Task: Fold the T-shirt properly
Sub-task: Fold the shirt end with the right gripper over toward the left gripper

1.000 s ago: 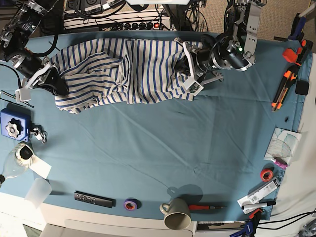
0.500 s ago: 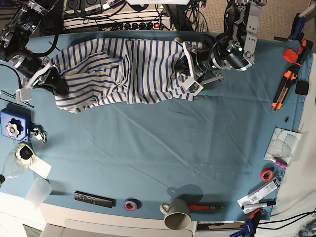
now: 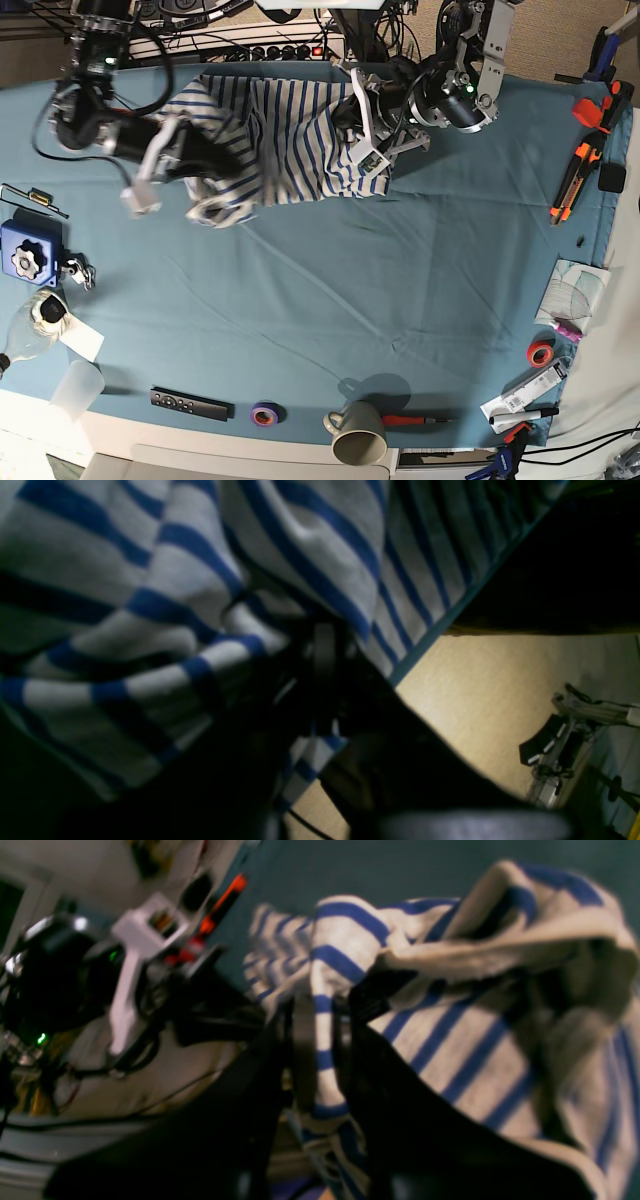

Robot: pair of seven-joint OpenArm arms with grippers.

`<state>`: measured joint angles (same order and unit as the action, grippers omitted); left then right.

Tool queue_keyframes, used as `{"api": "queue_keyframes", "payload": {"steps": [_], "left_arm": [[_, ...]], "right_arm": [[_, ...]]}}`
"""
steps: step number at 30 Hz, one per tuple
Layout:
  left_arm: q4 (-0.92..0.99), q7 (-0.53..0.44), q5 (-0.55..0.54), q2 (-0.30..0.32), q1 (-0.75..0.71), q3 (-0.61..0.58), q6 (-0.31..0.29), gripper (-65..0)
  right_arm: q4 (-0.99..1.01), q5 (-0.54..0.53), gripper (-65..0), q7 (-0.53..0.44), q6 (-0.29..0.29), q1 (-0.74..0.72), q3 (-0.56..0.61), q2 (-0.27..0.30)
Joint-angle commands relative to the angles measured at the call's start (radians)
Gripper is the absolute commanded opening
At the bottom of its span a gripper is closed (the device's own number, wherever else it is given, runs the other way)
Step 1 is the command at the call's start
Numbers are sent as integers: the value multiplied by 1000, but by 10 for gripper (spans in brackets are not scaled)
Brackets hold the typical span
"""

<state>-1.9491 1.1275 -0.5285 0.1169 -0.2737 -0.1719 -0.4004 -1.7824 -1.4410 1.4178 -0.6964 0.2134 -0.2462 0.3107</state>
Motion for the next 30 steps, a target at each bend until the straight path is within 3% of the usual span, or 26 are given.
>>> {"api": "queue_keyframes", "payload": {"steps": [1, 15, 21, 26, 30], "left_arm": [[-21, 0, -25, -3, 2, -2, -6, -650], [-69, -3, -25, -3, 2, -2, -7, -650], [-146, -31, -25, -3, -9, 6, -13, -650], [-229, -65, -25, -3, -44, 93, -19, -650], [-289, -81, -25, -3, -84, 220, -14, -650]], "right_arm": [[-33, -43, -650, -21, -2, -18, 14, 14], [-149, -43, -650, -21, -2, -37, 116, 11], [-149, -43, -650, -21, -2, -67, 129, -63], [-146, -27, -650, -21, -2, -98, 129, -119], [-146, -14, -650, -21, -2, -99, 146, -120]]}}
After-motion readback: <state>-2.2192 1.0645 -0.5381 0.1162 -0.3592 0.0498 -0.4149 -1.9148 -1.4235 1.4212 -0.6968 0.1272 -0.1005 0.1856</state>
